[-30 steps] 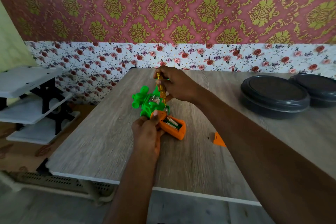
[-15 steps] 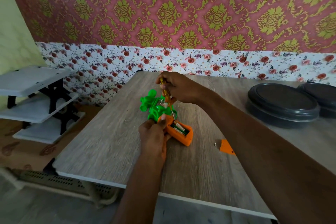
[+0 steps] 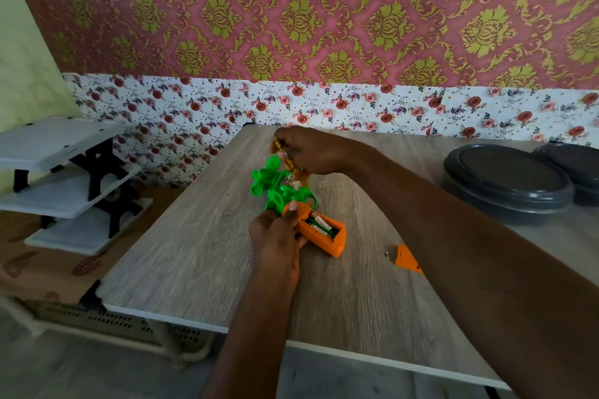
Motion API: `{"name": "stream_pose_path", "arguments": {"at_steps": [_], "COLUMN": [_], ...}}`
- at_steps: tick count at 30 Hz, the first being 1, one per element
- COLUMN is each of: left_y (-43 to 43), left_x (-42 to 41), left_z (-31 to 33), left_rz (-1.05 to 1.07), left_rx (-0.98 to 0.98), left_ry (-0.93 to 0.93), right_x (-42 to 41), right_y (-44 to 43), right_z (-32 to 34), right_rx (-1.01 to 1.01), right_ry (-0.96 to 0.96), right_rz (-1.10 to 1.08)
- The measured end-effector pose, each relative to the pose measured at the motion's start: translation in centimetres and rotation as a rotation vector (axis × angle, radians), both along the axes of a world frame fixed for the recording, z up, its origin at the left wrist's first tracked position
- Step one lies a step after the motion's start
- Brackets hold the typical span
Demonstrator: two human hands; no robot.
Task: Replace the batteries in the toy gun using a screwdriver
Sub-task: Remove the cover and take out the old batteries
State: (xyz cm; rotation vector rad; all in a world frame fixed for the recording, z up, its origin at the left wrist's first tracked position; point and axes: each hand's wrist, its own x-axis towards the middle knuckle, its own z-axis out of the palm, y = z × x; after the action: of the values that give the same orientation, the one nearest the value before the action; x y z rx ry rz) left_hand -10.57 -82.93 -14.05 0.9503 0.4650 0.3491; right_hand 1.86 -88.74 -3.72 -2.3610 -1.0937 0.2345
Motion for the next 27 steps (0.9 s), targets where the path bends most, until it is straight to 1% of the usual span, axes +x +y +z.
{"name": "stream_pose_path", "arguments": {"at_steps": [2, 5, 9, 15, 17, 22, 27], "left_y": [0.1, 0.1, -0.1, 0.1, 0.0, 0.0, 0.0], "left_x": [0.1, 0.1, 0.2, 0.4, 0.4, 0.4, 0.2], "left_z": [0.0, 0.0, 0.2, 0.0, -0.1, 0.0, 0.2], "left_rz": [0.004, 0.008, 0.023, 0.013, 0.014, 0.011, 0.007], "left_rx": [-0.009, -0.001, 0.006, 0.016, 0.02, 0.009, 0.01], "left_ry": [0.001, 0.014, 0.031, 0.045, 0.044, 0.023, 0.032], "right_x": [0.2, 0.2, -0.8, -2.1, -2.3, -2.5, -2.7], "right_y": [-0.5, -1.7, -3.3, -4.0, -4.1, -4.3, -4.0], "right_z": [-0.1, -0.6, -1.2, -2.2, -2.6, -3.5, -3.1], "right_rx": [0.025, 0.152, 0.3, 0.627, 0.655, 0.623, 0.678], "right_ry": [0.015, 0.072, 0.064, 0.079, 0.063, 0.003, -0.016], "right_rz": [-0.005, -0.036, -0.042, -0.052, -0.048, -0.041, -0.018]}}
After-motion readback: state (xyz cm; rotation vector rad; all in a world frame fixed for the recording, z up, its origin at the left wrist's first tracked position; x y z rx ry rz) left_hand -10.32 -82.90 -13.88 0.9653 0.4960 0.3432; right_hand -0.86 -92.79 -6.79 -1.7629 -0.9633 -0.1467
